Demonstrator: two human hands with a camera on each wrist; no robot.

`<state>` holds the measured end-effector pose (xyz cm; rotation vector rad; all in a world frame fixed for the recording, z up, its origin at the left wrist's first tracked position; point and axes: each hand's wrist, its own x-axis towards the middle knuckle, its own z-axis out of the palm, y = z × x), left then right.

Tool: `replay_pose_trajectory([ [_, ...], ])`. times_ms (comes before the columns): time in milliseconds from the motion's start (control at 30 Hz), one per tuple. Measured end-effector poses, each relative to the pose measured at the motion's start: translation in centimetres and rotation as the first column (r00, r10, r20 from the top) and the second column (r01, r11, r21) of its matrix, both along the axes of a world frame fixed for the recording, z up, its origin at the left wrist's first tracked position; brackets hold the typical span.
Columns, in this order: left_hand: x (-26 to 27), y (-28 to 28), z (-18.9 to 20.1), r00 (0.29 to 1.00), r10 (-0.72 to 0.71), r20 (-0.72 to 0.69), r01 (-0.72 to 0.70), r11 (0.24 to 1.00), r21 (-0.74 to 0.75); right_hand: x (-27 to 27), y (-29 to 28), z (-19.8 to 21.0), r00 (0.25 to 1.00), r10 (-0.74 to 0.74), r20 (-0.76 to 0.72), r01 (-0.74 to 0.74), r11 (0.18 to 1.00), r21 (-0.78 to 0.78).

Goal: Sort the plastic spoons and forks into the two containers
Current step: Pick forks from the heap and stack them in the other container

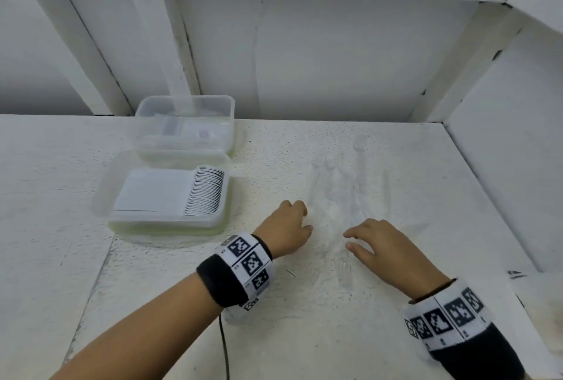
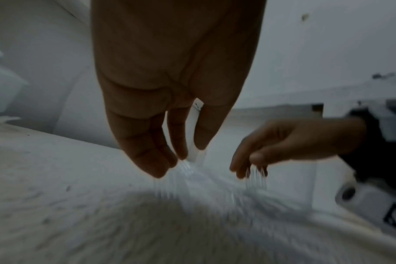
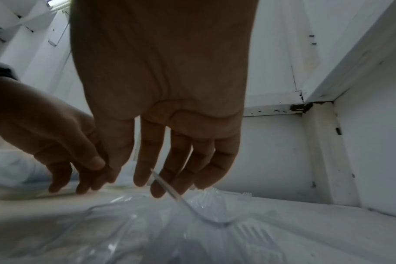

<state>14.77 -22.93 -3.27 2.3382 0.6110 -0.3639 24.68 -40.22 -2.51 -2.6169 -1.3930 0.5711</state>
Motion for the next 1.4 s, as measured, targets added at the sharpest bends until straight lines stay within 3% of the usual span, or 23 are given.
replay_pose_trajectory([
  [167, 2.2, 0.0, -0.6, 0.992, 0.120, 0.050, -0.123, 0.991, 0.062, -0.6, -0.9, -1.0, 1.000, -0.015, 0.023, 0.014, 0.999, 0.034],
  [300, 3.5, 1.1, -1.0, 0.995, 0.086, -0.054, -0.082, 0.995, 0.057, -0.8, -1.4, -1.3, 0.998, -0.011, 0.055, 0.011, 1.000, -0.003],
  [500, 2.0, 1.4, -0.5, 0.994, 0.105, -0.001, -0.105, 0.994, 0.039, -0.3, -1.7, -1.8, 0.998, -0.022, 0.066, 0.022, 1.000, -0.004],
  [633, -0.3, 1.7, 0.1, 0.980, 0.195, 0.039, -0.190, 0.976, -0.106, 0.2, -1.6, -2.4, 0.993, 0.011, 0.116, -0.009, 1.000, -0.014],
  [733, -2.9, 1.4, 1.0, 0.954, 0.285, 0.096, -0.258, 0.938, -0.230, -0.1, -1.7, -2.2, 0.988, 0.031, 0.154, -0.052, 0.990, 0.132],
  [833, -5.2, 1.1, 1.7, 0.939, 0.290, 0.187, -0.232, 0.931, -0.281, -0.6, -2.1, -1.2, 0.970, 0.032, 0.242, -0.105, 0.948, 0.300],
  [967, -6.8, 0.6, 3.3, 0.921, 0.313, 0.231, -0.224, 0.912, -0.345, -1.2, -2.4, 1.8, 0.997, -0.036, 0.067, 0.001, 0.887, 0.462],
  [1000, -7.1, 0.6, 3.7, 0.907, 0.364, 0.212, -0.247, 0.868, -0.431, -1.2, -2.6, 2.4, 0.998, -0.060, -0.001, 0.052, 0.850, 0.525],
  [1100, -8.2, 0.8, 4.6, 0.874, 0.466, 0.136, -0.219, 0.628, -0.747, -1.6, -2.8, 3.7, 0.980, -0.114, -0.164, 0.197, 0.687, 0.699],
  [1167, -8.8, 0.8, 4.9, 0.847, 0.509, 0.152, -0.190, 0.558, -0.808, -1.6, -3.1, 4.0, 0.968, -0.115, -0.222, 0.246, 0.601, 0.760],
  [1267, -9.0, 0.5, 5.0, 0.824, 0.513, 0.239, -0.165, 0.621, -0.766, -1.7, -3.7, 4.0, 0.916, -0.082, -0.394, 0.368, 0.567, 0.737],
  [1400, -9.1, -0.4, 4.1, 0.746, 0.520, 0.416, -0.241, 0.793, -0.560, -1.9, -4.9, 3.2, 0.865, -0.070, -0.497, 0.431, 0.611, 0.664],
])
